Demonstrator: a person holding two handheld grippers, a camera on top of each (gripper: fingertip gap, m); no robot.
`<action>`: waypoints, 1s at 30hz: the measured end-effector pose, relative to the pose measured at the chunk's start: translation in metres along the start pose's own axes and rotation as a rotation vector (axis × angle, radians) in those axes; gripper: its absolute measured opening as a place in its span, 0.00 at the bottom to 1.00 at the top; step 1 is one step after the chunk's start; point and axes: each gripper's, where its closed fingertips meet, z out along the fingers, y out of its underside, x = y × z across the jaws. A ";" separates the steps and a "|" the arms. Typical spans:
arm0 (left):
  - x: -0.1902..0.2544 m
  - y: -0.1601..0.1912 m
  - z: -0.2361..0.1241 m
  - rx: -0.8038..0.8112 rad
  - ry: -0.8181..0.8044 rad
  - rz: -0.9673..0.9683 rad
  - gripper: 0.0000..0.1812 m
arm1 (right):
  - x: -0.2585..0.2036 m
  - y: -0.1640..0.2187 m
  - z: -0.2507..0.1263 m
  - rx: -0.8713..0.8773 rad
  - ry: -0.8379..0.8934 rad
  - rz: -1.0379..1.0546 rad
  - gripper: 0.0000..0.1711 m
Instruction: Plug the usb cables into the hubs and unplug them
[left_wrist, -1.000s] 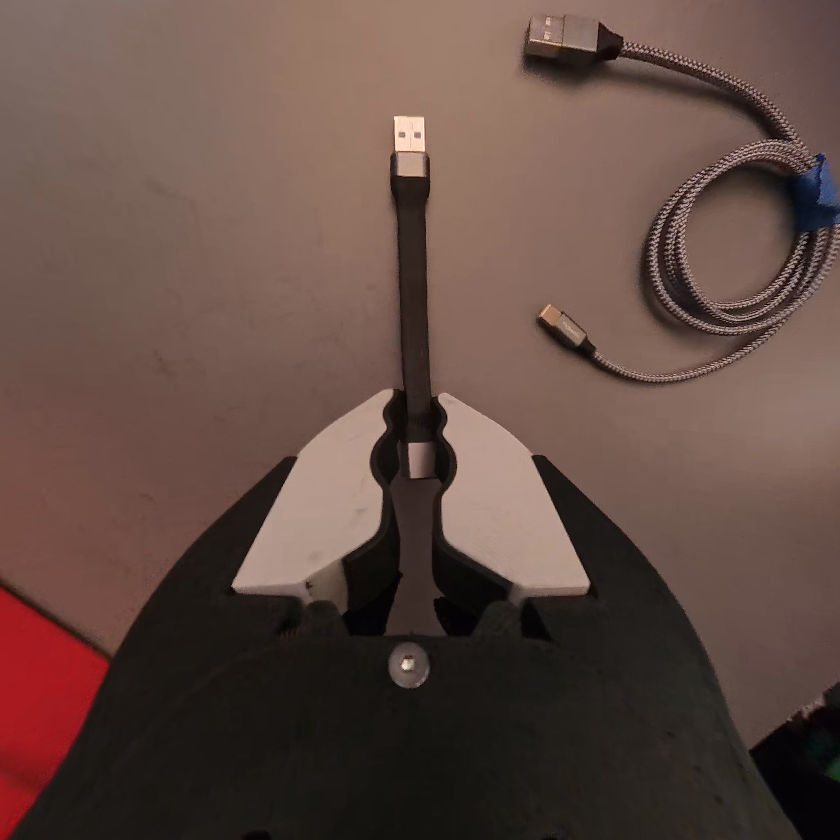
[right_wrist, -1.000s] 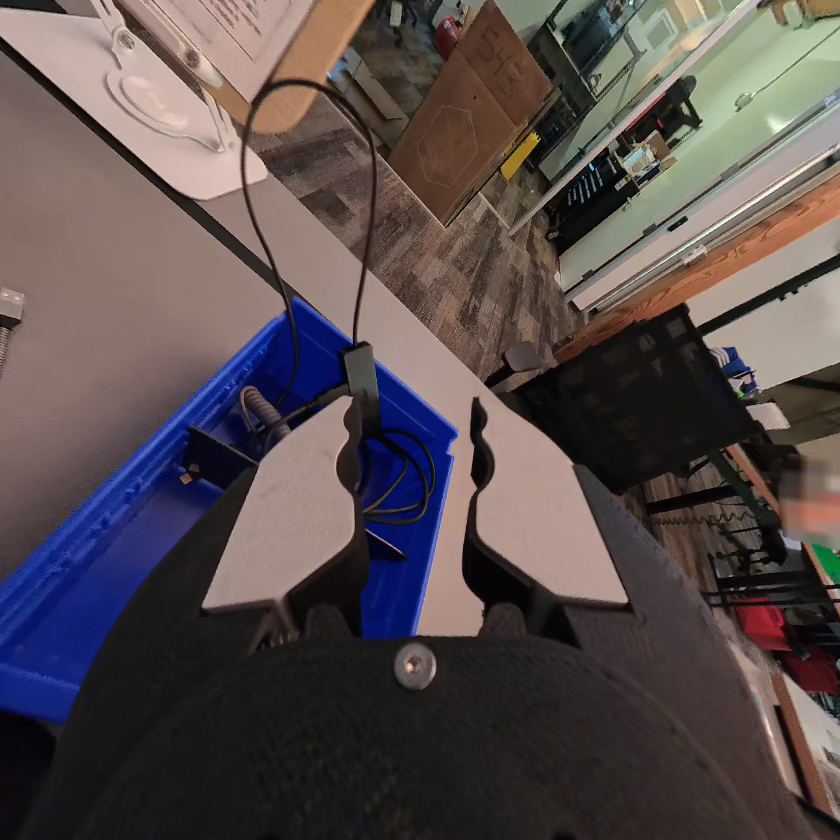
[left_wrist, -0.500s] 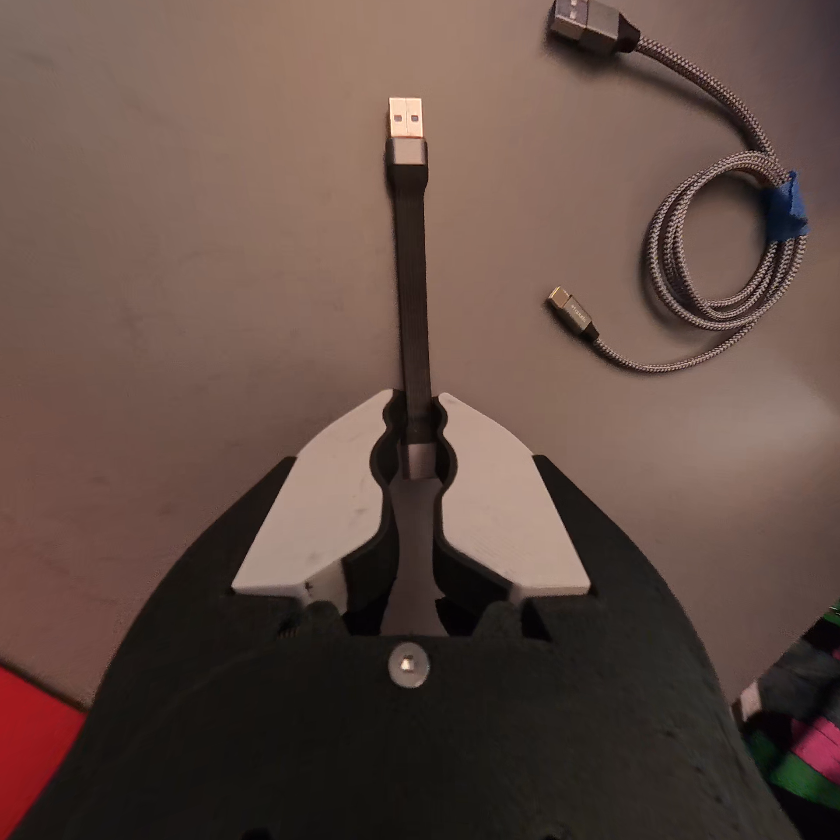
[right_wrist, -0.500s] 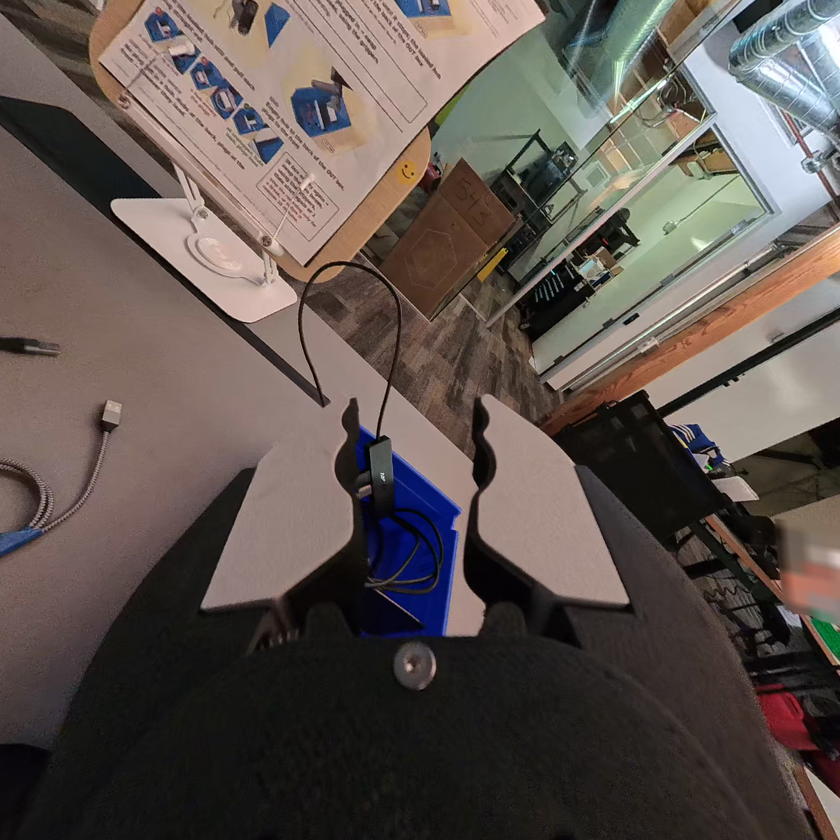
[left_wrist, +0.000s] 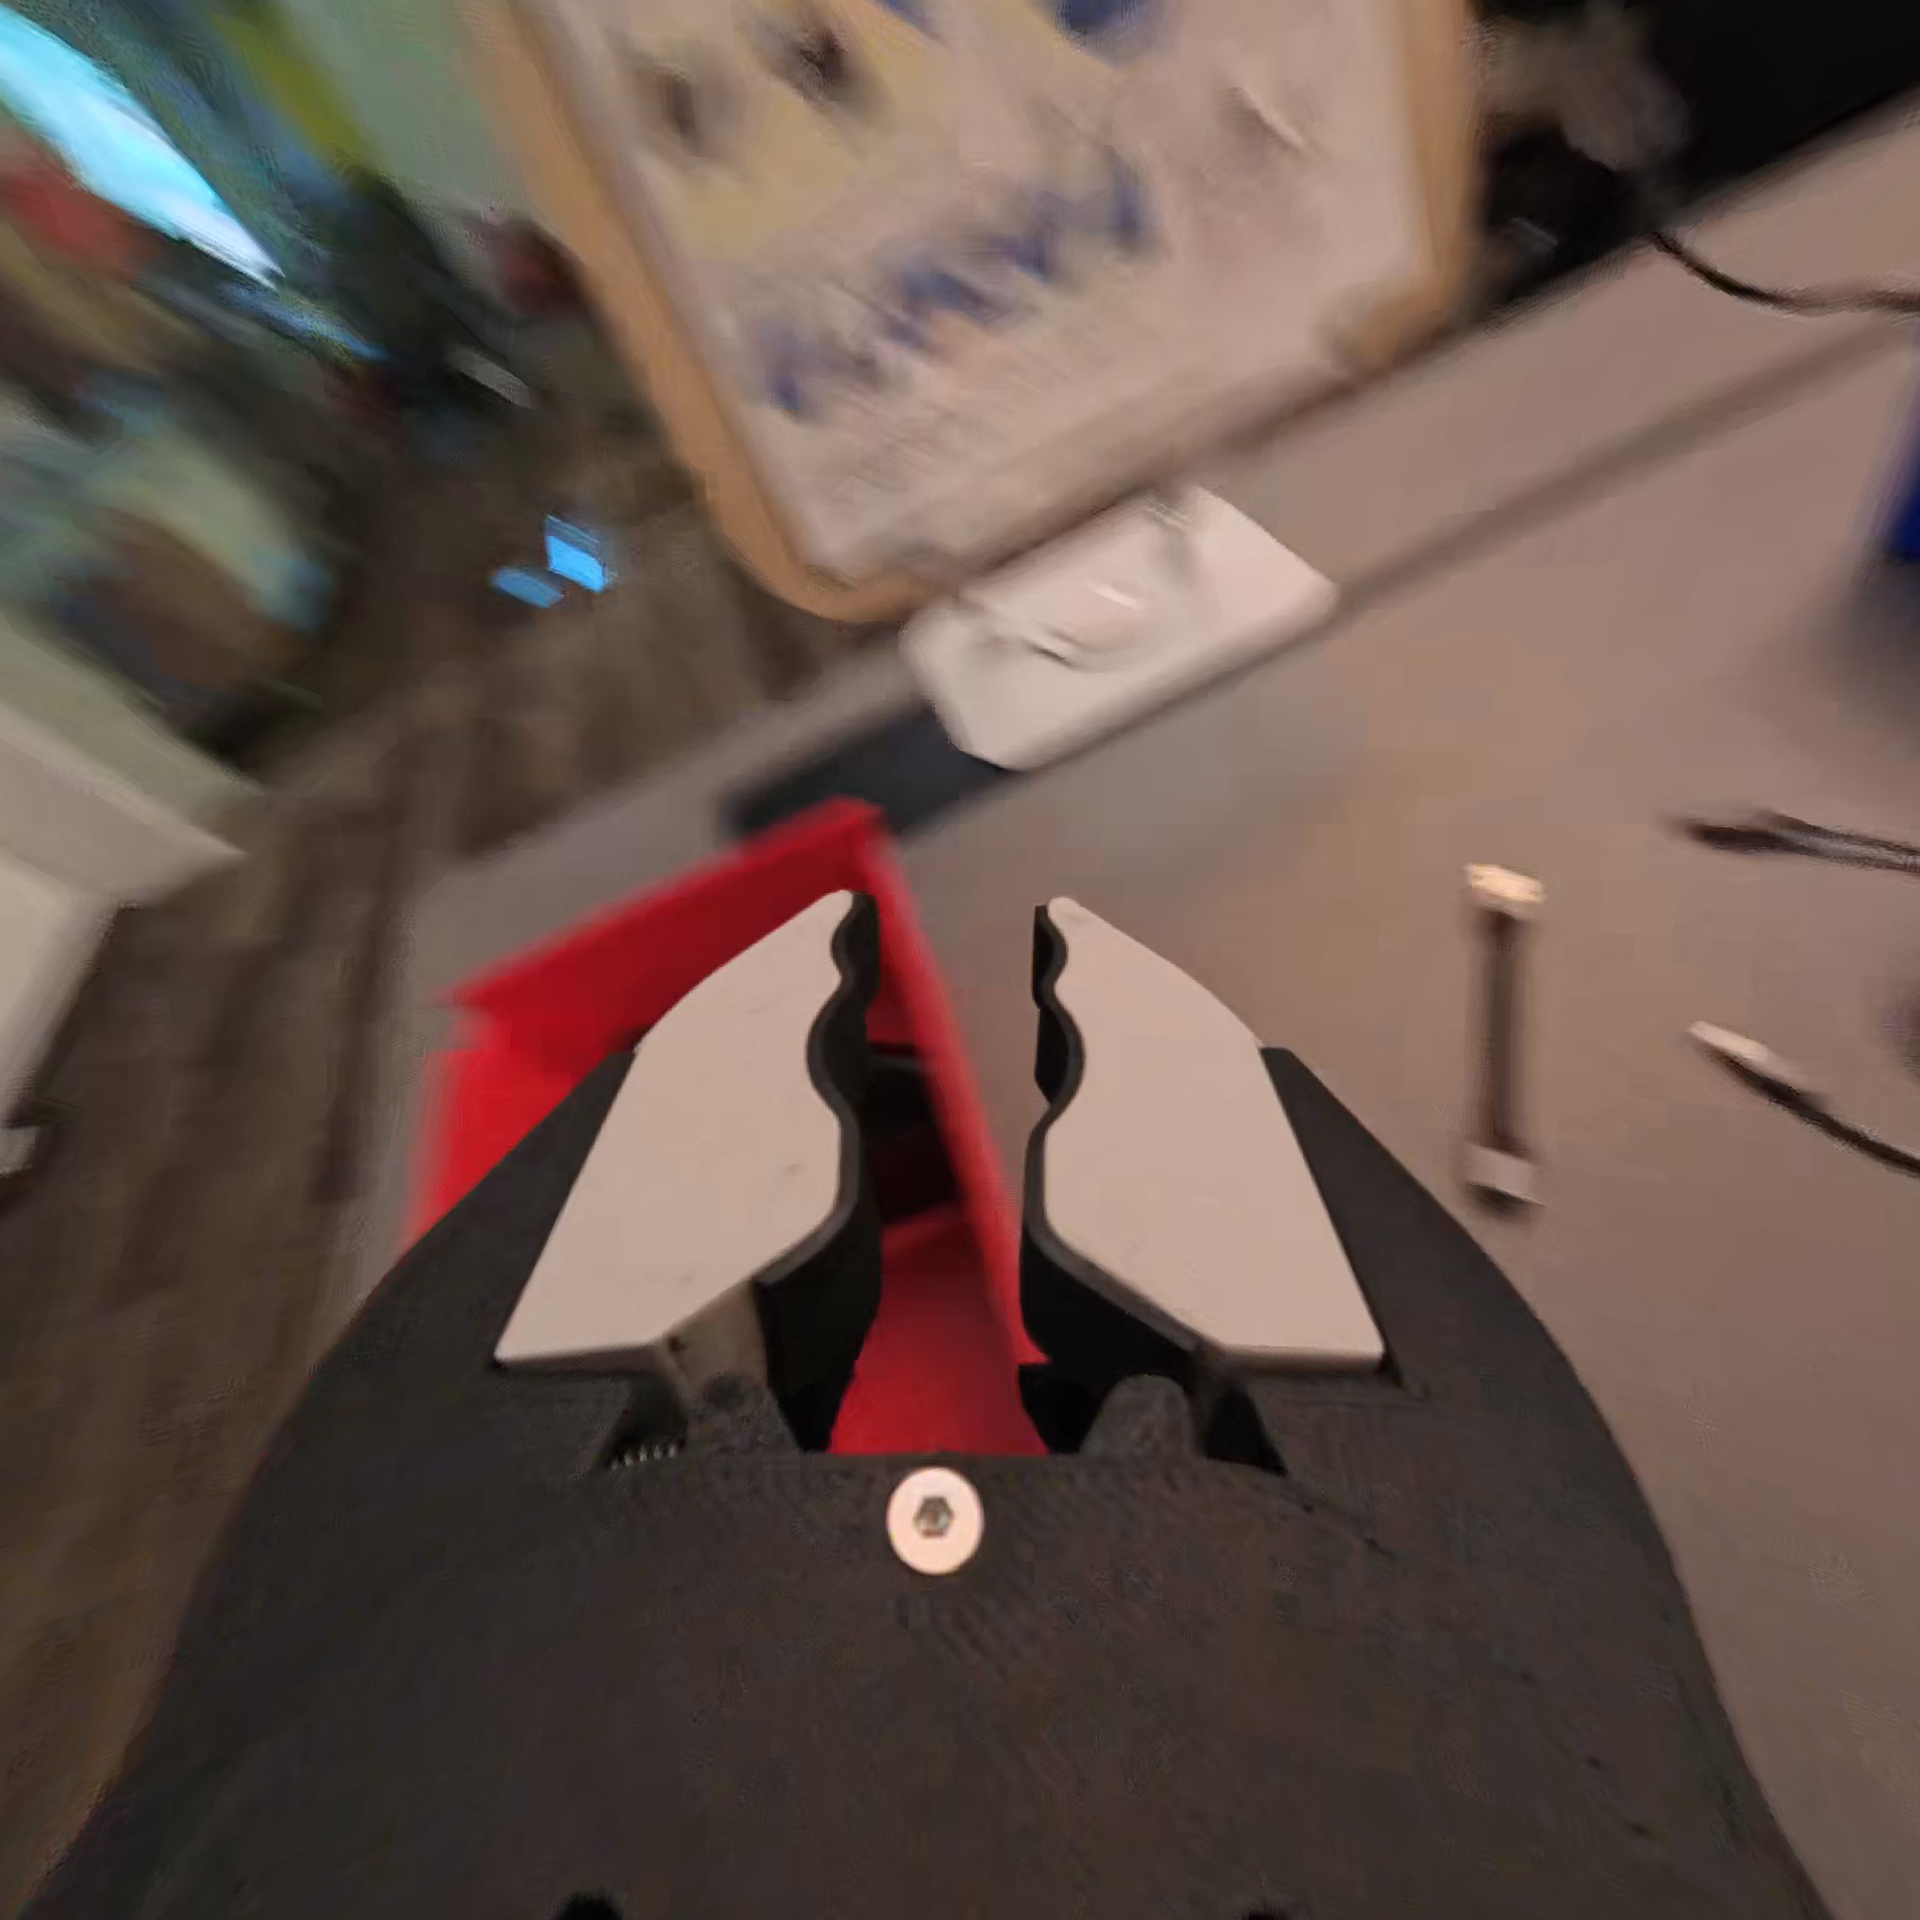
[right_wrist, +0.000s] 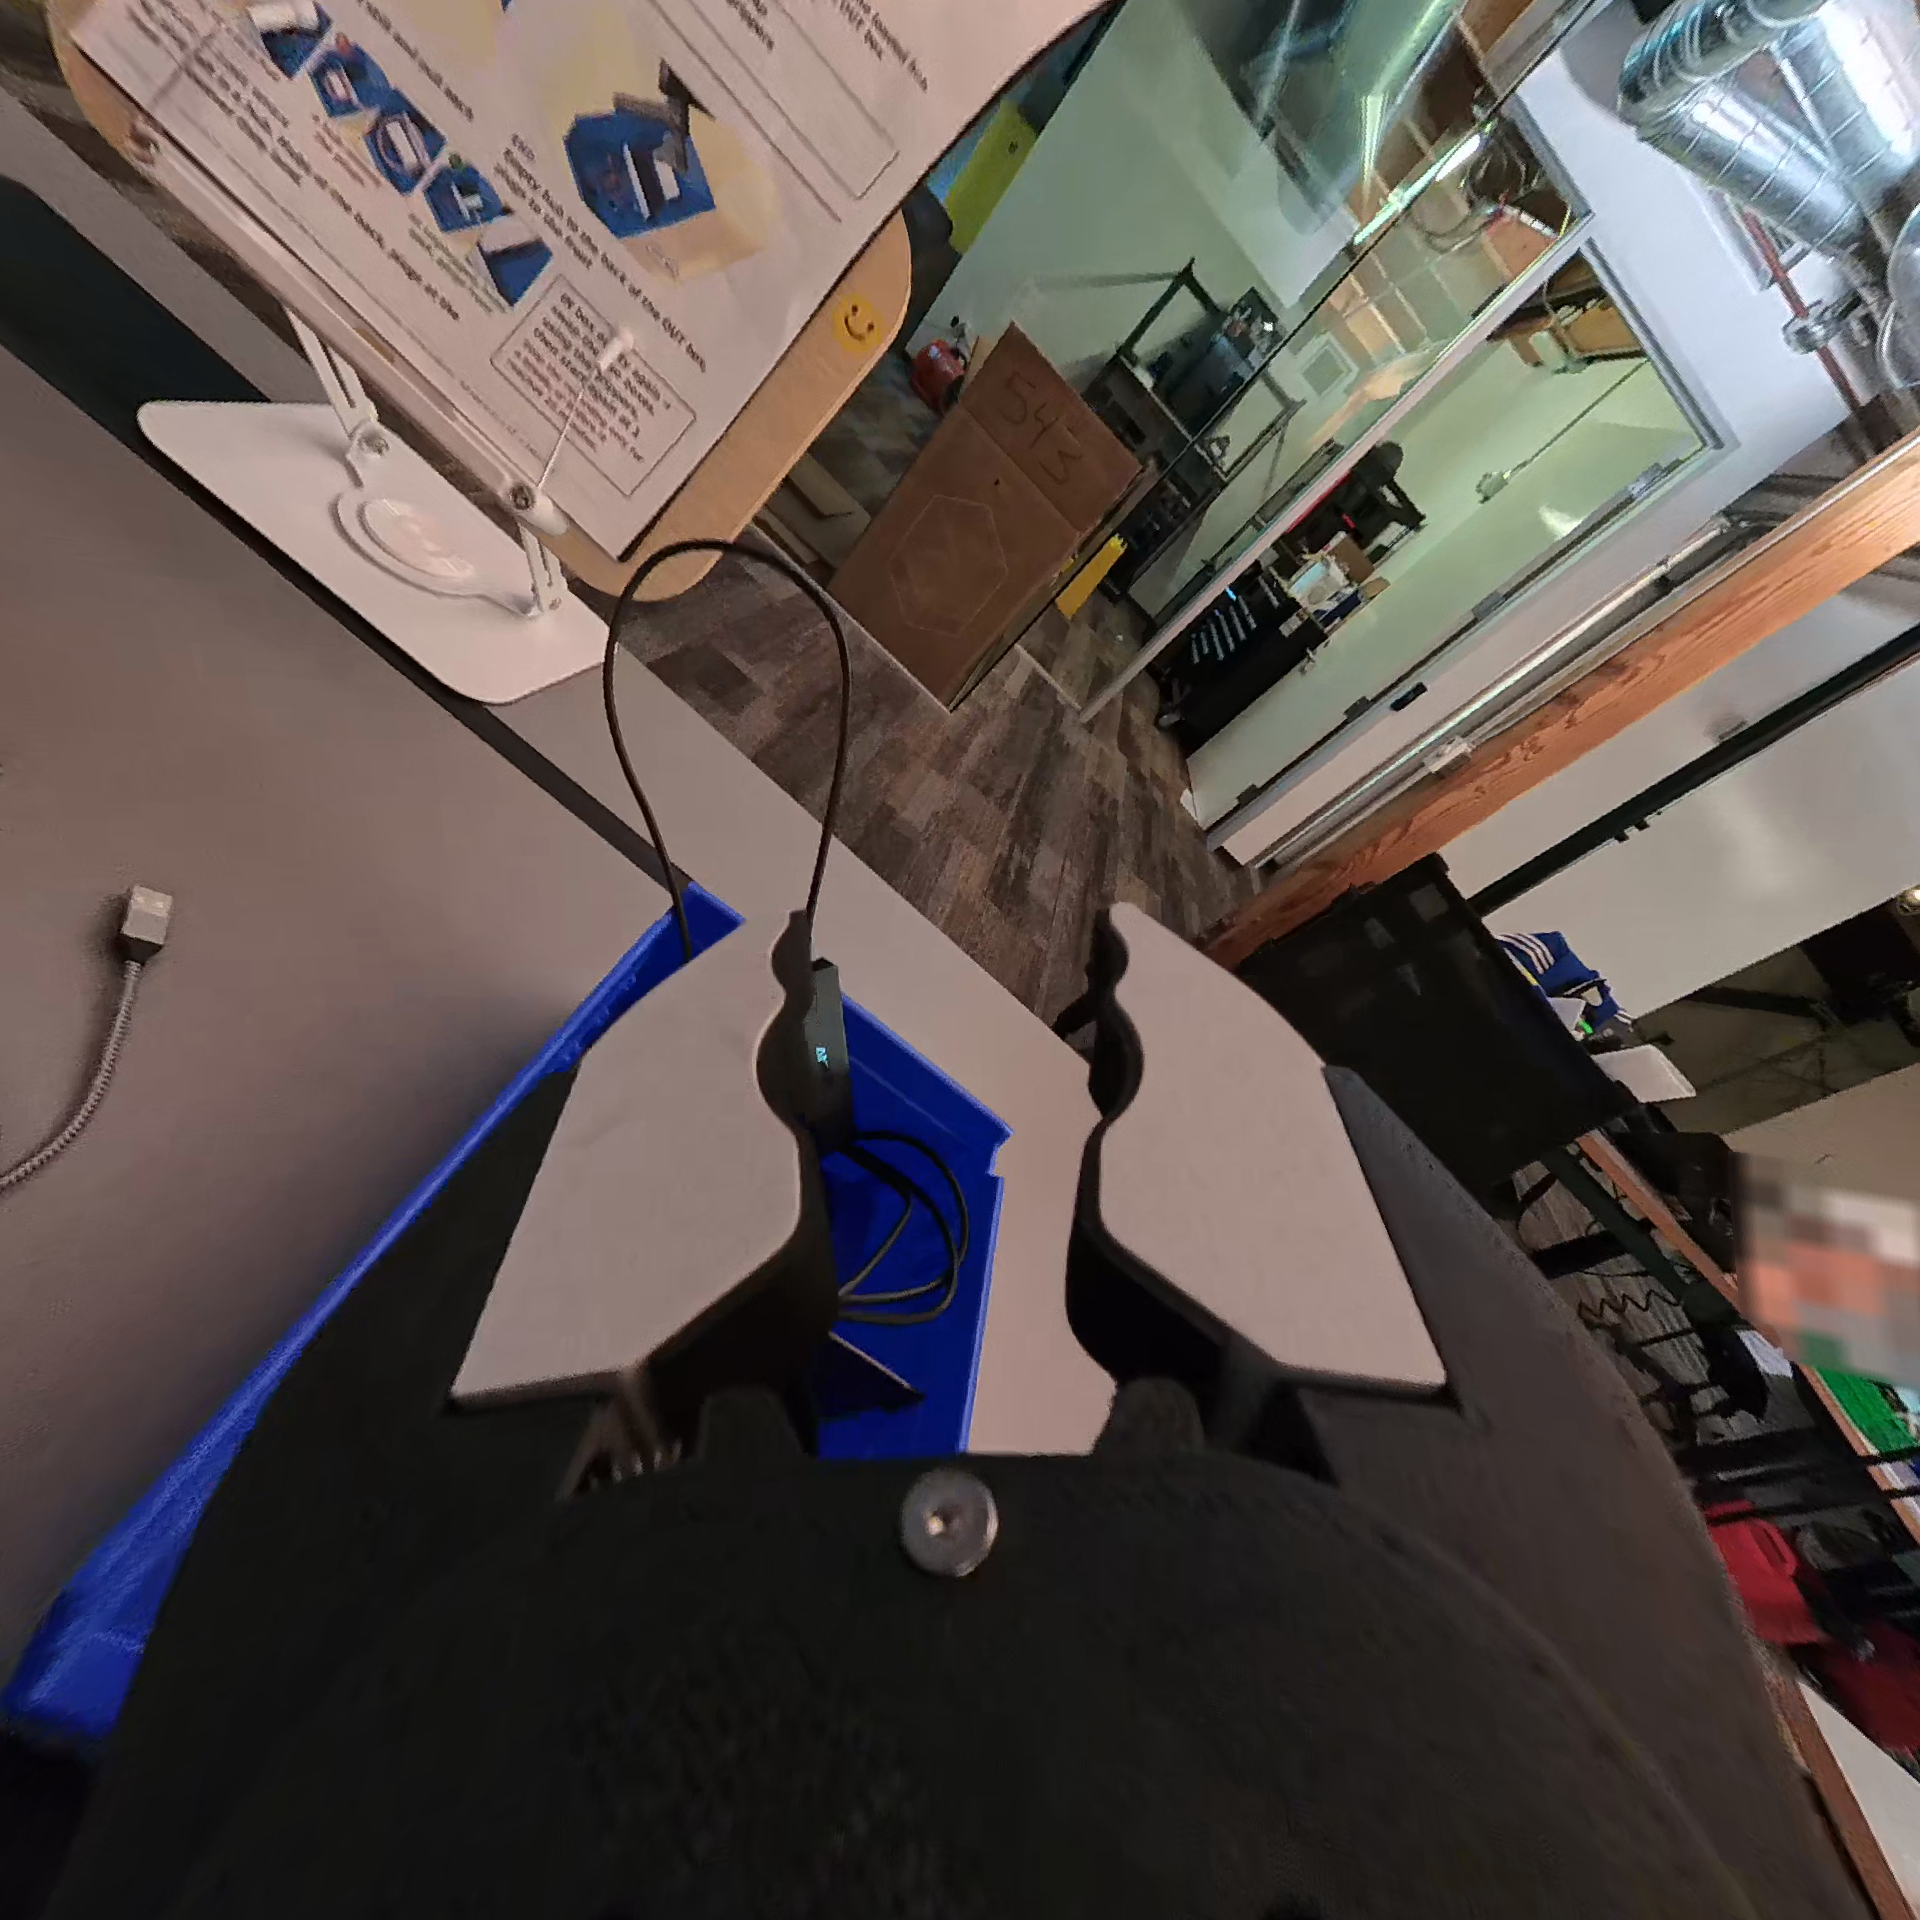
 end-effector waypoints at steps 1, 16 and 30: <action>-0.034 -0.008 -0.011 0.043 -0.084 0.029 0.14 | -0.001 -0.003 0.000 0.017 -0.007 -0.001 0.31; -0.144 0.176 0.130 -0.862 0.279 0.832 0.33 | -0.005 0.042 0.035 -0.147 0.001 -0.102 0.31; -0.107 0.201 0.168 -0.844 0.649 1.245 0.36 | -0.043 0.074 0.077 -0.261 -0.159 -0.134 0.31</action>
